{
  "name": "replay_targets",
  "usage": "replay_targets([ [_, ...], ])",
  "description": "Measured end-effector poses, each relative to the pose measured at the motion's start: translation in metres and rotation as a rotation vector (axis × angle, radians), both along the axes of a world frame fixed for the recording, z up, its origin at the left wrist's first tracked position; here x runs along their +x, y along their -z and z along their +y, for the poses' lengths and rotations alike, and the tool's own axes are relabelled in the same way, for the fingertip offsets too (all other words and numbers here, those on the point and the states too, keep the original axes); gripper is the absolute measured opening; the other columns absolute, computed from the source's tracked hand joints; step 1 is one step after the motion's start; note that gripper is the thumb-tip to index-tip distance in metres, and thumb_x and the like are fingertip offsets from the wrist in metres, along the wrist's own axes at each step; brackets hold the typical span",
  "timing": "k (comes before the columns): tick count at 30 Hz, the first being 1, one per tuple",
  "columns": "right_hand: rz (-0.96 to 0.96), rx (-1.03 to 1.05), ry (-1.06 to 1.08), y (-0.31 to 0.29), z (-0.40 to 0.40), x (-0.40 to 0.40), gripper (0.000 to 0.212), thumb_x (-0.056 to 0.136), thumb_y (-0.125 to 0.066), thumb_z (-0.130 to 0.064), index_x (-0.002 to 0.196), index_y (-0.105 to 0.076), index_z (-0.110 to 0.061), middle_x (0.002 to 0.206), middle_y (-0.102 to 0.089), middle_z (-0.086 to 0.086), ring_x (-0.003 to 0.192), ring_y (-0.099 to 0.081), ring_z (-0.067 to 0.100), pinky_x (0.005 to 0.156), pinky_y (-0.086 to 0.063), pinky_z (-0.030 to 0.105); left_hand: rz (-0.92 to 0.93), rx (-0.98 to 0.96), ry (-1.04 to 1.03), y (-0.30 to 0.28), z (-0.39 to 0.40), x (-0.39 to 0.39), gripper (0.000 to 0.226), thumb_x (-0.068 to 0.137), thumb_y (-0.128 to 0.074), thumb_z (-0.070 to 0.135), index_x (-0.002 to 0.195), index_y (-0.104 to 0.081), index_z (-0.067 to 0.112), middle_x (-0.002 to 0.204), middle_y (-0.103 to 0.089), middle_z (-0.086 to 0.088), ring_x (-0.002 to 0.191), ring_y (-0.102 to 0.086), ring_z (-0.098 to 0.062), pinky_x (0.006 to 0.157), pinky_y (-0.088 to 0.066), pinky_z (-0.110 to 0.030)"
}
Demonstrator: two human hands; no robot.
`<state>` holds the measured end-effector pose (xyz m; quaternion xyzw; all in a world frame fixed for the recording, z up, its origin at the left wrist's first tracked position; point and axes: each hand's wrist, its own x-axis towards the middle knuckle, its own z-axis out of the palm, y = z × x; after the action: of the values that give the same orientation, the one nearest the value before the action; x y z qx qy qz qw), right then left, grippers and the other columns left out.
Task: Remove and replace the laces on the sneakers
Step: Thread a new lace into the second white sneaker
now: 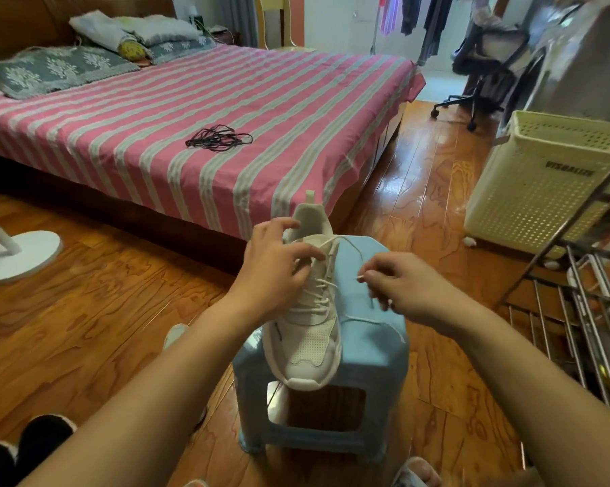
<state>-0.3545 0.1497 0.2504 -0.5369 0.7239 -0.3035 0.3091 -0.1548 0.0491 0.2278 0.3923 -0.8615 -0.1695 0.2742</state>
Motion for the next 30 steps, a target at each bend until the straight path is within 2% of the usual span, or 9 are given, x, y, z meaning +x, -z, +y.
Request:
replay_targets([
  [4,-0.050,-0.082,0.118,0.022,-0.014,0.020,0.014,0.099,-0.059,-0.014,0.091,-0.069,-0.009,0.074,-0.072,0.006,0.057,-0.063,0.011,0.053,-0.047,0.022,-0.143,-0.015,-0.024,-0.005,-0.002,-0.018,0.015,0.089,-0.072,0.041,0.102,-0.078,0.046,0.156,-0.036,0.003,0.144,-0.021,-0.027,0.113,-0.021,-0.046],
  [11,-0.503,-0.116,0.241,0.033,-0.015,0.033,0.010,0.098,-0.061,-0.006,0.094,-0.065,0.002,0.072,-0.064,0.011,0.064,-0.059,0.019,0.055,-0.050,0.027,-0.117,0.132,-0.025,-0.012,-0.002,-0.021,0.012,0.082,-0.079,0.045,0.091,-0.074,0.051,0.159,-0.030,0.010,0.143,-0.015,-0.015,0.112,-0.015,-0.036],
  [18,-0.532,-0.095,0.249,0.035,-0.017,0.035,0.012,0.097,-0.063,-0.008,0.086,-0.065,-0.003,0.067,-0.064,0.010,0.058,-0.056,0.018,0.056,-0.051,0.031,-0.119,0.053,-0.022,-0.008,0.000,-0.024,0.007,0.084,-0.079,0.042,0.089,-0.078,0.046,0.157,-0.036,0.011,0.143,-0.021,-0.021,0.110,-0.015,-0.033],
  [19,-0.476,-0.096,0.233,0.035,-0.019,0.034,0.014,0.096,-0.065,-0.011,0.083,-0.066,-0.006,0.067,-0.066,0.008,0.058,-0.057,0.018,0.059,-0.053,0.035,-0.122,0.038,-0.017,-0.006,0.000,-0.024,0.006,0.084,-0.079,0.041,0.088,-0.079,0.045,0.156,-0.038,0.010,0.143,-0.023,-0.022,0.112,-0.016,-0.036],
  [21,-0.120,-0.161,0.167,0.037,-0.022,0.027,0.014,0.093,-0.070,-0.023,0.081,-0.068,-0.015,0.071,-0.070,0.000,0.064,-0.062,0.015,0.068,-0.056,0.040,-0.109,0.014,-0.002,-0.003,0.000,-0.024,0.004,0.086,-0.077,0.039,0.088,-0.079,0.042,0.155,-0.040,0.006,0.143,-0.025,-0.023,0.114,-0.021,-0.043],
  [23,0.315,-0.371,0.075,0.032,-0.022,0.020,0.012,0.090,-0.072,-0.033,0.094,-0.069,-0.022,0.092,-0.066,-0.008,0.081,-0.062,0.012,0.074,-0.053,0.034,-0.068,0.031,0.006,-0.001,0.002,-0.022,0.004,0.087,-0.076,0.038,0.088,-0.078,0.041,0.154,-0.040,0.005,0.143,-0.028,-0.023,0.113,-0.024,-0.044],
  [24,0.436,-0.469,-0.011,0.028,-0.021,0.017,0.017,0.090,-0.070,-0.033,0.103,-0.068,-0.023,0.104,-0.061,-0.007,0.090,-0.059,0.013,0.077,-0.051,0.031,-0.030,0.057,0.005,0.000,0.002,-0.021,0.005,0.087,-0.077,0.037,0.087,-0.078,0.042,0.153,-0.040,0.005,0.141,-0.031,-0.022,0.111,-0.025,-0.042],
  [27,0.560,-0.527,-0.248,0.026,-0.023,0.012,0.022,0.094,-0.059,-0.035,0.109,-0.066,-0.021,0.119,-0.055,-0.004,0.103,-0.055,0.018,0.084,-0.052,0.038,0.137,0.160,0.033,-0.001,0.003,-0.016,0.018,0.083,-0.079,0.026,0.077,-0.075,0.043,0.149,-0.040,0.005,0.134,-0.041,-0.019,0.112,-0.034,-0.041],
  [30,0.581,-0.477,-0.254,0.029,-0.024,0.010,0.023,0.095,-0.057,-0.039,0.103,-0.067,-0.020,0.116,-0.057,-0.006,0.107,-0.052,0.018,0.089,-0.049,0.038,0.309,0.196,-0.045,-0.008,0.001,-0.006,0.020,0.083,-0.081,0.012,0.075,-0.076,0.030,0.144,-0.043,0.005,0.128,-0.048,-0.013,0.108,-0.043,-0.037],
])
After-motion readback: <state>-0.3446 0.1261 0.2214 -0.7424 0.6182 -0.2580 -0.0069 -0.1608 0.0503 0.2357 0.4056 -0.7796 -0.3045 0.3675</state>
